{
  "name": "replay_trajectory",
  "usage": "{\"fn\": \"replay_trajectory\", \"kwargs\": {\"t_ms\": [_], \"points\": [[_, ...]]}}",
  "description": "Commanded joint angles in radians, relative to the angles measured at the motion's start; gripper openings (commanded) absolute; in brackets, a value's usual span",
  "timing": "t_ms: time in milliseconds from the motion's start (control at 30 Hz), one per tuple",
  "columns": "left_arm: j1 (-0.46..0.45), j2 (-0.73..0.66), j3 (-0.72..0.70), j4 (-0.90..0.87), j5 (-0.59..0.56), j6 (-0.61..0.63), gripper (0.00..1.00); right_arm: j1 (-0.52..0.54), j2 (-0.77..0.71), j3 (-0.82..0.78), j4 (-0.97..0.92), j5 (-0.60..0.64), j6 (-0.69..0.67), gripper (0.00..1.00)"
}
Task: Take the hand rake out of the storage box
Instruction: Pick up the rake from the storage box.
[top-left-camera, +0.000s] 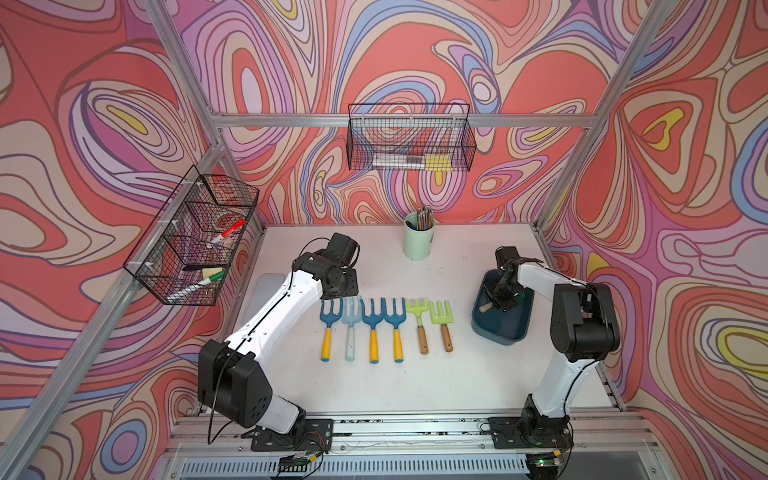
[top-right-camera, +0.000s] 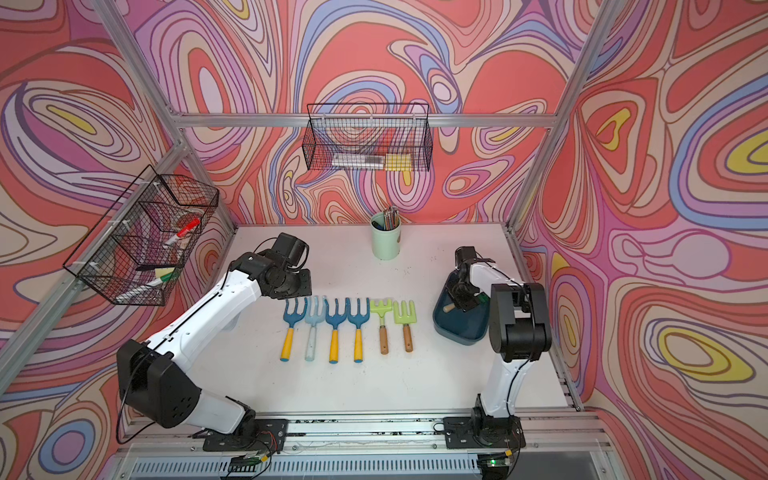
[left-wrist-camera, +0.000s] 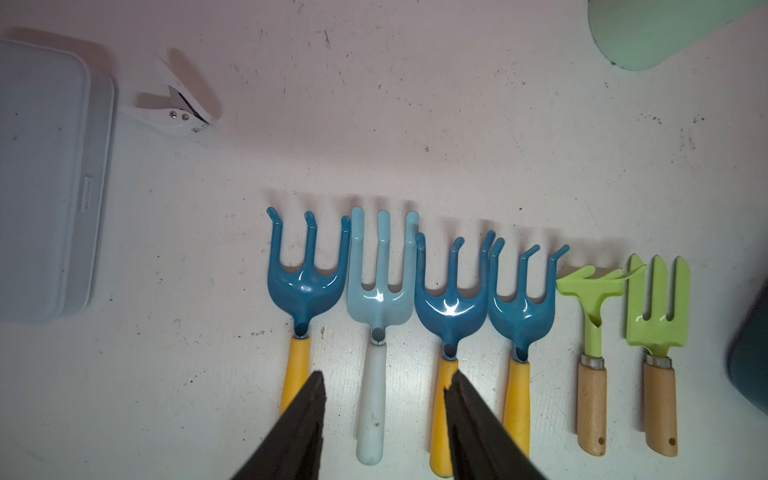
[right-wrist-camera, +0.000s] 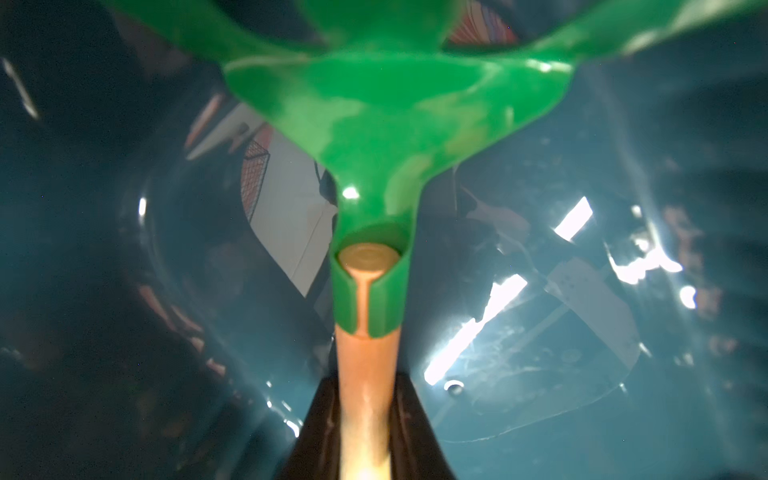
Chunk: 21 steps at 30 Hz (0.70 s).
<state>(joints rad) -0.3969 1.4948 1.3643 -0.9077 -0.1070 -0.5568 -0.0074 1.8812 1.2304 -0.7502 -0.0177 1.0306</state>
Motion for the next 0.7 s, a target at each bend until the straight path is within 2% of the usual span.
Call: {"fn": "replay_trajectory", "kwargs": {"t_ms": [0,133,433,567,667], "points": [[0.013,-0.028,-0.017,0.011,0.007,0.017,0.51,-0.023,-0.013,-0.012,-0.034,0.060,-0.132,0.11],[0.015,-0.032,-0.027,0.012,0.007,0.017,0.51,-0.031,-0.003,0.024,-0.103,0.144,-0.296,0.06],[0.017,-0.035,-0.025,0.005,0.007,0.010,0.51,-0.069,0.005,0.091,-0.187,0.290,-0.645,0.03],[0.017,-0.033,-0.024,0.003,0.020,0.002,0.51,-0.089,0.019,0.112,-0.199,0.282,-0.754,0.02],[0.017,-0.043,-0.027,0.001,0.025,-0.005,0.51,-0.104,0.026,0.129,-0.210,0.293,-0.788,0.00]]}}
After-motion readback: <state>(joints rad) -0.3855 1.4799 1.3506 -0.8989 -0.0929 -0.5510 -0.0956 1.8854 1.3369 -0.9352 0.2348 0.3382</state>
